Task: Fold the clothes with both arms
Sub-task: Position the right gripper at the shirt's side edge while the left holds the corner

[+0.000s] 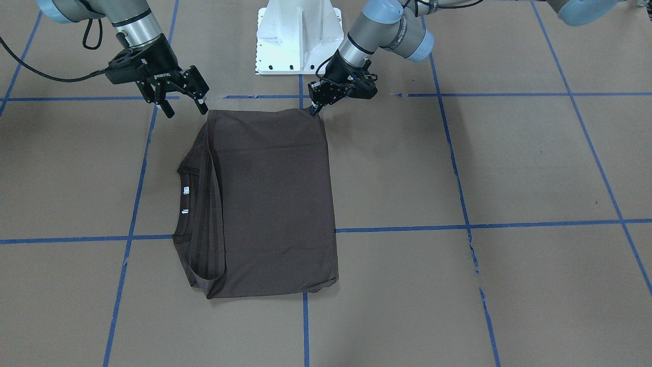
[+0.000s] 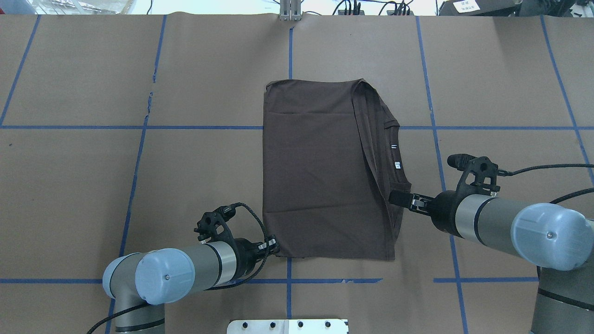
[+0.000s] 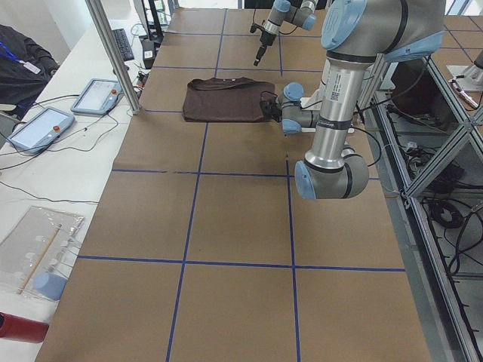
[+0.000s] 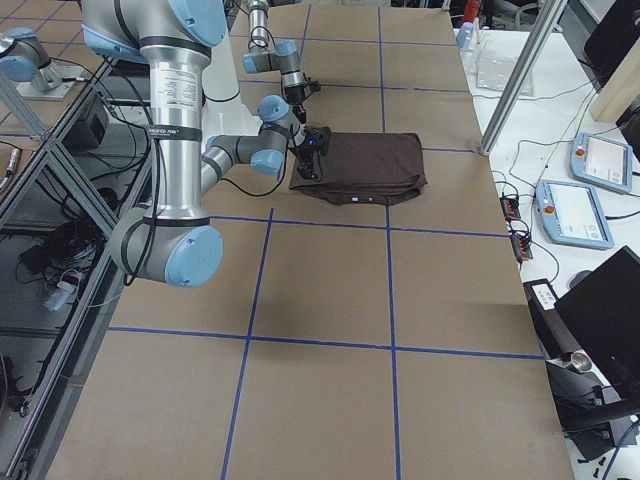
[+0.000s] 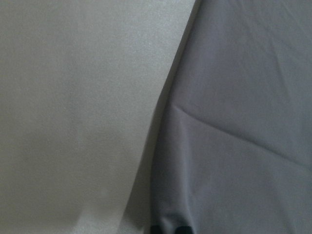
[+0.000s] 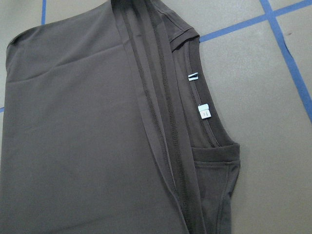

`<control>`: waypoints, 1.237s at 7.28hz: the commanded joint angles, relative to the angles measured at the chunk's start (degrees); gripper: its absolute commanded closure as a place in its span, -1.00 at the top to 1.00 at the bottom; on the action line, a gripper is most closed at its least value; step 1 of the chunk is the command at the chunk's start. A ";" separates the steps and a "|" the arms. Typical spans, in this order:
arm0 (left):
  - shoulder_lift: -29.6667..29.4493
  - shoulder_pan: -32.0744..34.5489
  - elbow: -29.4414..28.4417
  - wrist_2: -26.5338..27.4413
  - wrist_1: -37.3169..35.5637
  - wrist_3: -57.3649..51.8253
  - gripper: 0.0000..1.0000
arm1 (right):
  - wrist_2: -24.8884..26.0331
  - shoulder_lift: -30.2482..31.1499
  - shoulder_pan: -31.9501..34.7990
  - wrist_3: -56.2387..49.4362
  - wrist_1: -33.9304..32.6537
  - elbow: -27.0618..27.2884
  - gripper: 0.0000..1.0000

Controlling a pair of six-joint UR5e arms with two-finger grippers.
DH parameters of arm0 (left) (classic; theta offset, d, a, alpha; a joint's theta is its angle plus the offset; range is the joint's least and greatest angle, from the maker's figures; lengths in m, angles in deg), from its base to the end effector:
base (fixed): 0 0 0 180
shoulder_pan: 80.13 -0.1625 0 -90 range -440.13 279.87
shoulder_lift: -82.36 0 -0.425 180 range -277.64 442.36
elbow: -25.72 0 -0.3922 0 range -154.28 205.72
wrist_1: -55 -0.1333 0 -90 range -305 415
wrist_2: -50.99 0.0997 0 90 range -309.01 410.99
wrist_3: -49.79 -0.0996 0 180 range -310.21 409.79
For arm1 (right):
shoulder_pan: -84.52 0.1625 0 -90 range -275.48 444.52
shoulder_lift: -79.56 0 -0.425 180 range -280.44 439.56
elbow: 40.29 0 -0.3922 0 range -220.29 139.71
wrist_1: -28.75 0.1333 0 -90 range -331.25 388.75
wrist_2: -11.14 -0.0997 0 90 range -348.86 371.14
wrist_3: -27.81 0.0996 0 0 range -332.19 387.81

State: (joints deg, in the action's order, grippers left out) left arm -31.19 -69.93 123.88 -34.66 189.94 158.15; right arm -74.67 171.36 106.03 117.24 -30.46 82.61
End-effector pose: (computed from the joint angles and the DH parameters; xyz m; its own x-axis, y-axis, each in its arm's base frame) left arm 0.5883 -0.2490 0.2719 0.1372 -0.3438 -0.9290 0.3081 0.9061 -0.2899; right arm -0.3737 -0.2984 0.3436 0.4426 0.1638 0.8817 -0.4213 0.9059 0.0432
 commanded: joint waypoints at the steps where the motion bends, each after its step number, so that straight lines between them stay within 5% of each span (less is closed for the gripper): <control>1: 0.00 0.00 0.36 0.04 -0.03 0.00 -1.00 | 0.55 -0.74 -0.16 4.84 -1.69 -0.73 0.83; 3: 0.00 0.00 0.71 0.83 0.06 0.00 -1.00 | 1.16 -4.50 -0.34 7.52 -7.99 -1.26 0.62; 5: 0.00 0.00 0.89 2.58 0.06 -0.08 -1.00 | 2.57 -10.47 -0.42 7.61 -15.57 -3.97 0.62; 9: 0.44 0.00 1.06 5.75 0.06 -0.70 -1.00 | 4.68 -11.91 -0.77 7.70 -18.64 -7.50 0.62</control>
State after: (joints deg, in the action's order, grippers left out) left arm -30.85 -69.92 124.87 -29.66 190.00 157.59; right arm -70.56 159.26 105.44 124.86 -47.04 75.20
